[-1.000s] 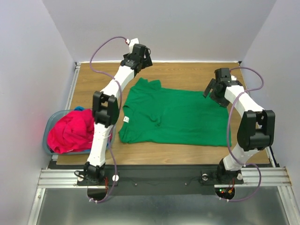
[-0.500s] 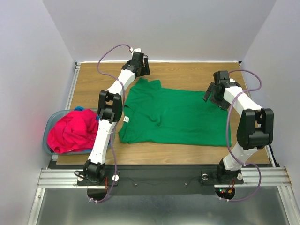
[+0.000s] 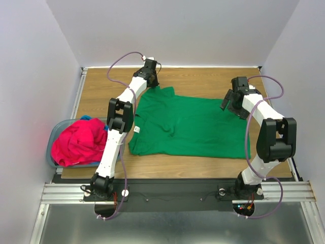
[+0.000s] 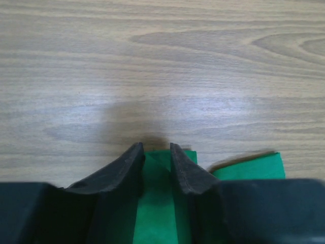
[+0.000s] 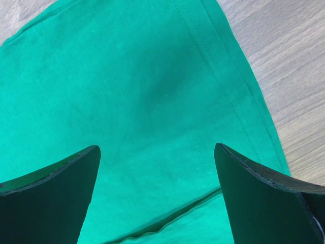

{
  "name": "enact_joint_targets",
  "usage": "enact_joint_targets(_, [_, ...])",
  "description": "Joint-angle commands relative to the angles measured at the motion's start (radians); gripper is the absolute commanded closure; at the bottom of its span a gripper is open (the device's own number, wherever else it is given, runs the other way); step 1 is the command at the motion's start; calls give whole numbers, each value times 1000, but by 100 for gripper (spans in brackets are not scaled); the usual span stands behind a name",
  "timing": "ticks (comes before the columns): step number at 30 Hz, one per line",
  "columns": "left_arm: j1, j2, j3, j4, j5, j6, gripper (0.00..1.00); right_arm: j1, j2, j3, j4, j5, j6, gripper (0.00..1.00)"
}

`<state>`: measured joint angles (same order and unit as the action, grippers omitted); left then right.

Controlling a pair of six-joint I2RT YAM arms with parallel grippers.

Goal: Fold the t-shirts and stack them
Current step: Fold the tshirt

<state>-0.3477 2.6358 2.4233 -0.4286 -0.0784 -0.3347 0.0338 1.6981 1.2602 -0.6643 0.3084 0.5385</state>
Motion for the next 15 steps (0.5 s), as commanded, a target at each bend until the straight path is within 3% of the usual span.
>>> enact_joint_targets(1, [-4, -10, 46, -2, 12, 31, 95, -6, -25, -1, 17, 37, -3, 0])
enact_joint_targets(3, [-5, -16, 43, 2, 17, 51, 100, -9, -18, 13, 17, 37, -2, 0])
enact_joint_targets(15, [-7, -138, -99, 83, 42, 92, 100, -71, 159, 275, 15, 61, -43, 0])
